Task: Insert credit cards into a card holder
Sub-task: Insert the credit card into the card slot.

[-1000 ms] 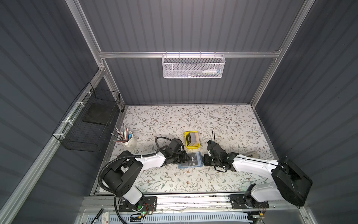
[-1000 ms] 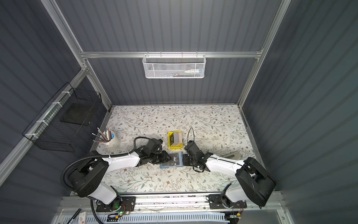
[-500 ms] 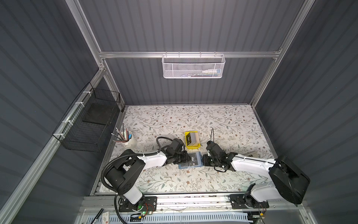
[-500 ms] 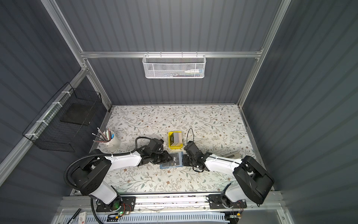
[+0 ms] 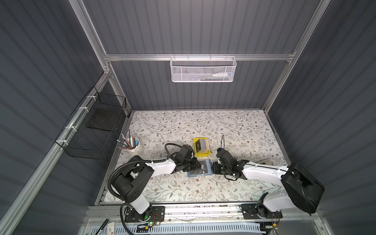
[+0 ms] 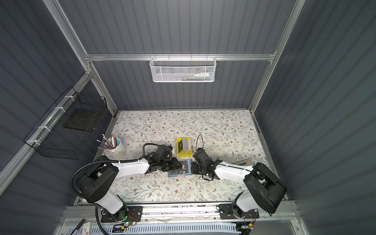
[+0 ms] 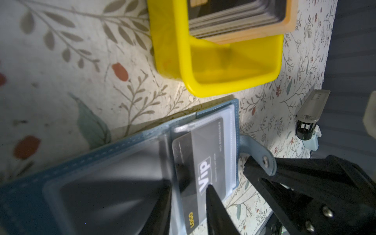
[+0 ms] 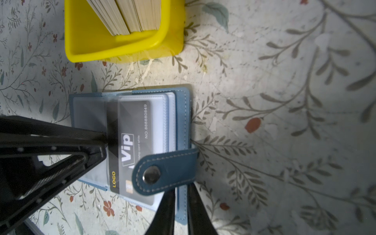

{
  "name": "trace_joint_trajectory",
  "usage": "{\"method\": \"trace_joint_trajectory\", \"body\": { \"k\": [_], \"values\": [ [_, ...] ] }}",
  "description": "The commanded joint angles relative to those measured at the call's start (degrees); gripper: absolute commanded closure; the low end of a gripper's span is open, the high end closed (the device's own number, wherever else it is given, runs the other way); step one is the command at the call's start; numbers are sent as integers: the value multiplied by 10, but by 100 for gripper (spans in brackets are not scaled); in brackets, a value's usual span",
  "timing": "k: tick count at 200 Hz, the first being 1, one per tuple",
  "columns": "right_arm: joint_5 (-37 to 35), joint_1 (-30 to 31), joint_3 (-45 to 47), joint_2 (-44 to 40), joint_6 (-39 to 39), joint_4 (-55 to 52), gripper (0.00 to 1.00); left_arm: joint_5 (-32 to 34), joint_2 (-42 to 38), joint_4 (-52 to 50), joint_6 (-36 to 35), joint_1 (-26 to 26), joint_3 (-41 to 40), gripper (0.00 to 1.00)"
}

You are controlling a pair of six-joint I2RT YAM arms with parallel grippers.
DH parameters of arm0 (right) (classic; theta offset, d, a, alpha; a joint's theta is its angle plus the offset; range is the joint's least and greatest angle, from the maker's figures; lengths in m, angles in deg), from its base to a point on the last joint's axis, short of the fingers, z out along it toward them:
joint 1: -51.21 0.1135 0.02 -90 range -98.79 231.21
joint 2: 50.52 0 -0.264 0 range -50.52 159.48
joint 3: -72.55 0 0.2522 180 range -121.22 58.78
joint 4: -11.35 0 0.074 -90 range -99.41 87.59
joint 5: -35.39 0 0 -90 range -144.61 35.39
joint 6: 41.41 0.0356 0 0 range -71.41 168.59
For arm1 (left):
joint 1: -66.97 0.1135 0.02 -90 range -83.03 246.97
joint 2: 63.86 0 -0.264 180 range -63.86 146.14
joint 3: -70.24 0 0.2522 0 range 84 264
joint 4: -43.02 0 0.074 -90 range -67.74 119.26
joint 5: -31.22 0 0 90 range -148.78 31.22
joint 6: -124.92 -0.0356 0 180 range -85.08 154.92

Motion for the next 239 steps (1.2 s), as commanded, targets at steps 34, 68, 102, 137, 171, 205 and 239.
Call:
{"method": "trace_joint_trajectory", "body": {
  "k": [34,68,102,137,171,205,239],
  "values": [
    [-8,-3,4,1,4,-13,84,-8,13,1,5,-4,8,70],
    [-9,-2,1,6,4,-18,84,-11,15,4,6,-5,9,71],
    [-7,-3,-1,10,3,-18,84,-16,20,10,7,-6,9,73],
    [-7,-3,-2,13,2,-19,84,-15,17,15,10,-7,7,75],
    [-7,-2,-3,16,1,-20,84,-13,11,19,10,-8,6,77],
    [-8,-2,-5,18,0,-21,84,-13,11,26,12,-8,2,78],
    [-8,-2,-3,19,1,-20,84,-17,14,28,12,-10,6,78]
  ]
}}
